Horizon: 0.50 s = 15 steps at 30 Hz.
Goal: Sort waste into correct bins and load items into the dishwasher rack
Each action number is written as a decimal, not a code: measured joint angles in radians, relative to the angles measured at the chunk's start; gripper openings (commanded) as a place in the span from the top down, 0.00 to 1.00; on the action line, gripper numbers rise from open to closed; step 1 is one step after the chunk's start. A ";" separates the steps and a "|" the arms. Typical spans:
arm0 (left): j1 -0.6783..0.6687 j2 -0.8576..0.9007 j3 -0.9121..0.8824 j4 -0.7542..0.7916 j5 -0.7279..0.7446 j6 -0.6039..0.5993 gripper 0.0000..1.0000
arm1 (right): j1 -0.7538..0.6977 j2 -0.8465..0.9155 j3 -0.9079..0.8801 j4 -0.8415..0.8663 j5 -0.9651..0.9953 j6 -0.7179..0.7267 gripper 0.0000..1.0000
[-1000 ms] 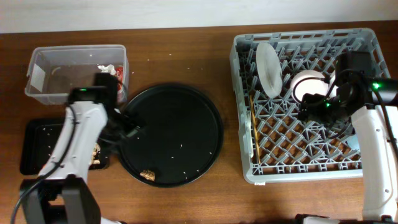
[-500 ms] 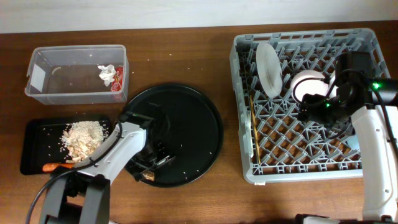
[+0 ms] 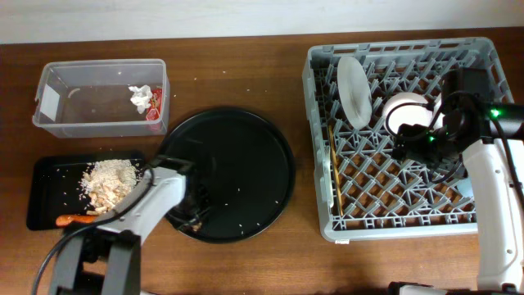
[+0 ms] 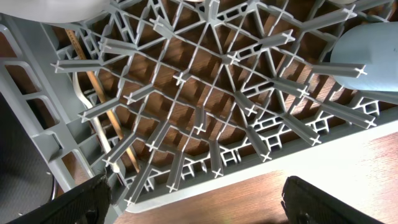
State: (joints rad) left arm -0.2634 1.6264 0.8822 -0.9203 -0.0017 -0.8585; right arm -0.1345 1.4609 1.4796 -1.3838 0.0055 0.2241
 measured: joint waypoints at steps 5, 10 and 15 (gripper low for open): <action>0.323 -0.185 0.134 -0.019 -0.094 0.115 0.83 | 0.000 0.000 0.000 0.000 0.000 0.000 0.09; 0.765 -0.120 0.145 0.134 -0.164 0.137 0.82 | 0.000 0.000 0.000 0.000 0.000 0.000 0.09; 0.827 0.056 0.145 0.155 -0.169 0.143 0.63 | 0.000 0.000 0.000 -0.001 0.000 0.000 0.09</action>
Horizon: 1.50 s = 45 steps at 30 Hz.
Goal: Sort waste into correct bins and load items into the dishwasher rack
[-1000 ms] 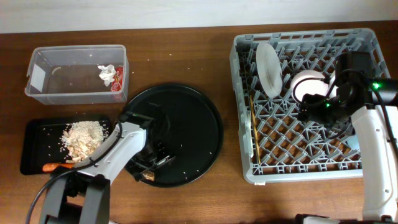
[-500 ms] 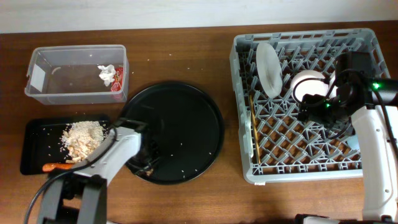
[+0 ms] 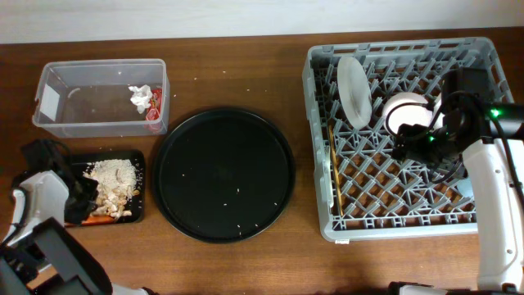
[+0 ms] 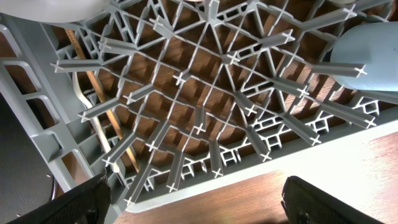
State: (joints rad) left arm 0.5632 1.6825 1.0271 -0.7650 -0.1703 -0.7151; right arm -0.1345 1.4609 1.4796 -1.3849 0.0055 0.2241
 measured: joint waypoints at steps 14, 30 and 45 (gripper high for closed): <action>-0.505 -0.186 0.185 -0.167 0.124 0.292 0.13 | 0.000 0.000 0.000 0.005 -0.019 -0.018 0.03; -0.756 -1.121 -0.217 -0.216 0.106 0.495 0.01 | -0.001 -0.745 -0.528 0.364 0.006 -0.116 0.01; -0.756 -1.119 -0.220 -0.219 0.102 0.495 0.01 | 0.164 -1.117 -0.573 0.423 0.037 -0.116 0.01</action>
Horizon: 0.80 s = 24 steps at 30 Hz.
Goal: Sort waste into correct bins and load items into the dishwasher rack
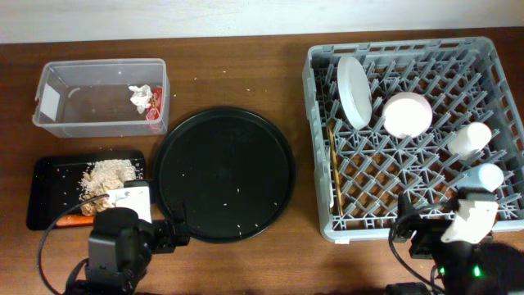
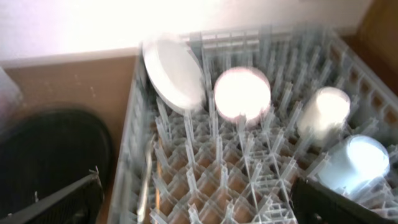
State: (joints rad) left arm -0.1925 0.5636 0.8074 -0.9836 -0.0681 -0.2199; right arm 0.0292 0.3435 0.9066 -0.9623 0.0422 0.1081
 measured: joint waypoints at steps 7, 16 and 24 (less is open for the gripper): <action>0.000 0.001 -0.006 0.001 -0.003 0.000 0.01 | 0.023 -0.330 -0.691 0.748 -0.002 0.000 0.02; 0.000 0.001 -0.006 0.001 -0.003 0.000 0.01 | 0.023 -0.332 -0.895 0.888 -0.014 -0.091 0.01; 0.000 0.001 -0.006 0.001 -0.003 0.000 0.01 | 0.023 -0.332 -0.895 0.888 -0.016 -0.094 0.01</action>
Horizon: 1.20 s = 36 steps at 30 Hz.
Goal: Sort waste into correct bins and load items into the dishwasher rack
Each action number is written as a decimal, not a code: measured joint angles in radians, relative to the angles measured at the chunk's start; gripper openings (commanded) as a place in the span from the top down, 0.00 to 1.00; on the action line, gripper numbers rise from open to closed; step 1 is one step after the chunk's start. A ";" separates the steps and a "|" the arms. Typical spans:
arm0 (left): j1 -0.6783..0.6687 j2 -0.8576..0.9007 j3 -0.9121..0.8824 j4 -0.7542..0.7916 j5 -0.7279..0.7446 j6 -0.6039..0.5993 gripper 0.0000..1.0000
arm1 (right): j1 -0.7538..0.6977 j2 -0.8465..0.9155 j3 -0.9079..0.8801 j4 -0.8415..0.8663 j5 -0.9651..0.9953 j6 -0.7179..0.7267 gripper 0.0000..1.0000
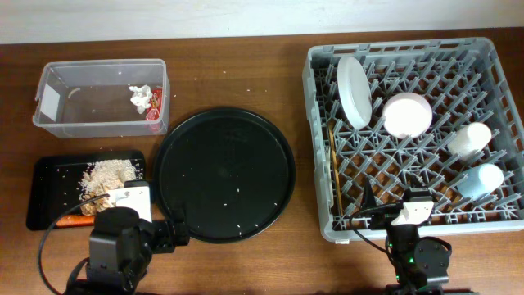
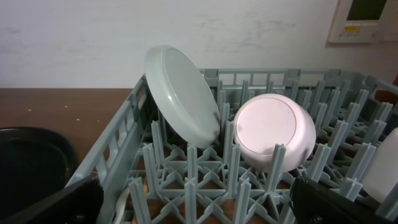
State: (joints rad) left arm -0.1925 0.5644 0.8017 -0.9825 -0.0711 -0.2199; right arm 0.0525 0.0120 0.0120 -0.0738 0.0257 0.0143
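Note:
The grey dishwasher rack (image 1: 321,123) holds a tilted white plate (image 1: 354,90), an upturned white bowl (image 1: 407,115), two upturned cups (image 1: 469,139) and utensils (image 1: 332,172) along its left side. From the rack's front edge, the right wrist view looks across at the plate (image 2: 183,93) and bowl (image 2: 273,130). My right gripper (image 2: 199,214) is open and empty; in the overhead view it (image 1: 391,215) sits at that front edge. The clear bin (image 1: 49,123) holds crumpled wrappers (image 1: 146,100). Food scraps (image 1: 106,176) lie on the black rectangular tray (image 1: 49,201). My left arm (image 1: 123,246) is folded at the front left.
A large round black tray (image 1: 225,174) with a few crumbs lies between the bins and the rack. A carrot piece (image 1: 72,220) lies on the rectangular tray's front edge. The table's front edge runs just behind both arms.
My right arm has moved left along the table's front edge, and its camera now looks level across the rack instead of down on it. The left arm has not moved.
My left arm was over the round tray's left edge while my right gripper hung open over the rack by the bowl. Then the left arm was at the food tray. Later both arms were back at the front edge, where they are now.

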 measured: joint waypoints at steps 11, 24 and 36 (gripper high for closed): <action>0.068 -0.478 -0.685 0.844 -0.034 0.074 0.01 | 0.001 -0.002 0.000 0.000 0.000 0.000 0.01; 0.110 -0.552 -0.786 0.901 0.023 0.225 0.01 | 0.001 -0.002 0.000 -0.001 0.000 0.000 0.01; 0.110 -0.552 -0.786 0.901 0.023 0.225 0.01 | 0.001 -0.002 0.000 -0.001 0.000 0.000 0.01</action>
State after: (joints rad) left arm -0.0826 0.0128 0.0154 -0.0818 -0.0483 0.0048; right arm 0.0536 0.0101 0.0120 -0.0746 0.0254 0.0139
